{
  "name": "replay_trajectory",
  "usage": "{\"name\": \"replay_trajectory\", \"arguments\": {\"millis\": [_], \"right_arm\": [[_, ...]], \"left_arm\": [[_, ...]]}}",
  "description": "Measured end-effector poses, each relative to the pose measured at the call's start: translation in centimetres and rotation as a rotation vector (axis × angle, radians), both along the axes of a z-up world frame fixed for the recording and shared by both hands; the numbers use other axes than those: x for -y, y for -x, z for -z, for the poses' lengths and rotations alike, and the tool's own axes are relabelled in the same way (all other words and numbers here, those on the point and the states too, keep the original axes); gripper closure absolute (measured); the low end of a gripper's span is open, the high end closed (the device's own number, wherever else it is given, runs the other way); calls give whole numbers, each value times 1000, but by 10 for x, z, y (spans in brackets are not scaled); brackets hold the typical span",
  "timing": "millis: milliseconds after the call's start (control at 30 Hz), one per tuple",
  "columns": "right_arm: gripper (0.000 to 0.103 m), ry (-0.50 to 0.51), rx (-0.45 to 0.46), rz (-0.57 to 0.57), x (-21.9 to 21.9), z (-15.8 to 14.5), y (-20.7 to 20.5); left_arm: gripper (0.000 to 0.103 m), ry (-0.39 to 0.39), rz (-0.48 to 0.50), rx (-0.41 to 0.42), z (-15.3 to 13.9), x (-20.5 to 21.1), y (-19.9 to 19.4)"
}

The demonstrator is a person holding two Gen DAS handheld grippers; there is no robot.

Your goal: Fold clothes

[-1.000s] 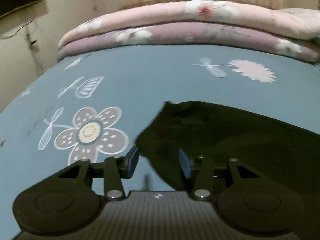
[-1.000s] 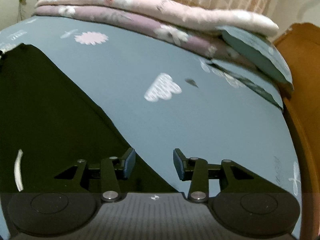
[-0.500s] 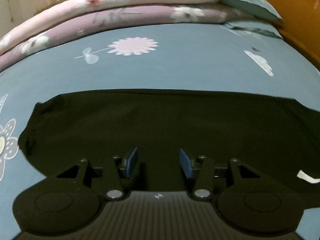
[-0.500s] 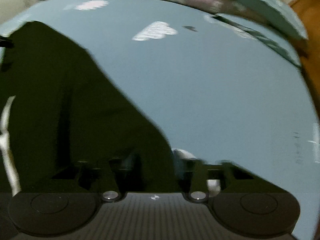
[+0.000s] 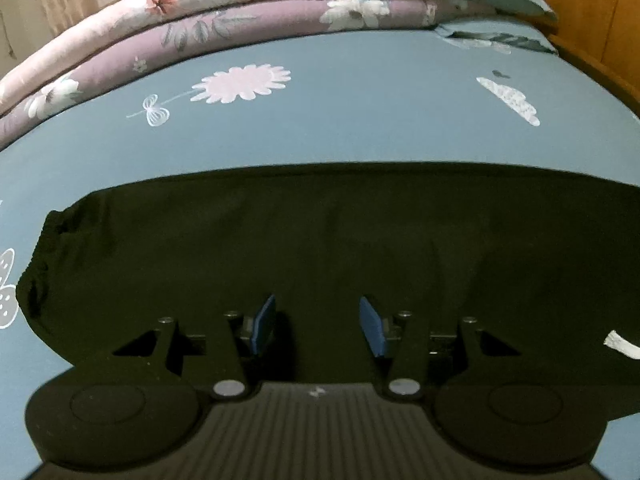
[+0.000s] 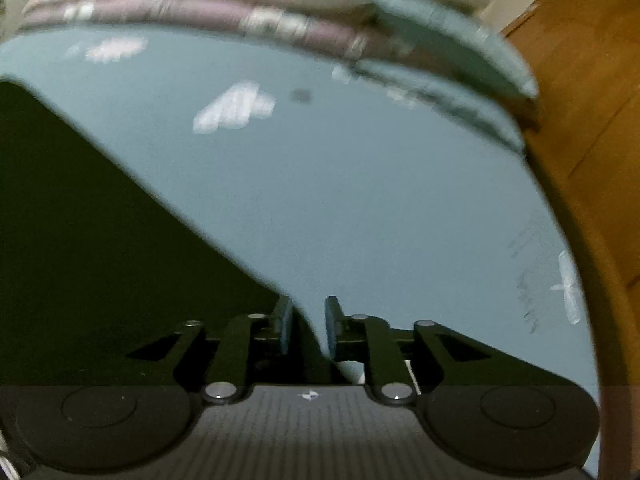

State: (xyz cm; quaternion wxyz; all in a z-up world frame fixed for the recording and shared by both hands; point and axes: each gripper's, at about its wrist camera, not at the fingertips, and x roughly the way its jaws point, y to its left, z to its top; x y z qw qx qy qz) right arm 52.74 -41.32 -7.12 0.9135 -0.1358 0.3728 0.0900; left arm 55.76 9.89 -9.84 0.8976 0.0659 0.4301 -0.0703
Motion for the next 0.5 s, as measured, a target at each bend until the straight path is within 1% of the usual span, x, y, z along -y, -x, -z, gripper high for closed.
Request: {"name": "replay_trajectory", "arguments": {"millis": [33, 100, 167, 200, 233, 333, 367, 400, 467, 500], "right_arm": [[76, -45, 10, -10, -4, -7, 2], [73, -103, -6, -85, -26, -15, 6], [69, -118, -44, -148, -55, -11, 5], [69, -124, -68, -178, -70, -7, 3], [69, -117, -85, -186, -80, -1, -1], [68, -90, -133, -199, -106, 21, -14], [67, -81, -149, -204, -114, 28, -18], [63, -71, -163, -171, -117, 34, -24], [62, -102, -145, -143, -120, 29, -30], [62, -122, -139, -142, -123, 23, -31]], "left_arm": [[55, 19, 2, 4, 0, -2, -1], [55, 52, 5, 4, 1, -4, -3], [55, 63, 10, -21, 9, -3, -6], [55, 66, 9, -41, 14, -4, -6], [54, 68, 7, -49, 18, -6, -4], [47, 59, 23, -40, 21, -15, 9], [46, 51, 22, -47, 21, -19, 14], [45, 41, 17, -55, 20, -24, 17], [46, 20, -18, -61, 13, -34, 20], [47, 14, -39, -48, 8, -39, 21]]}}
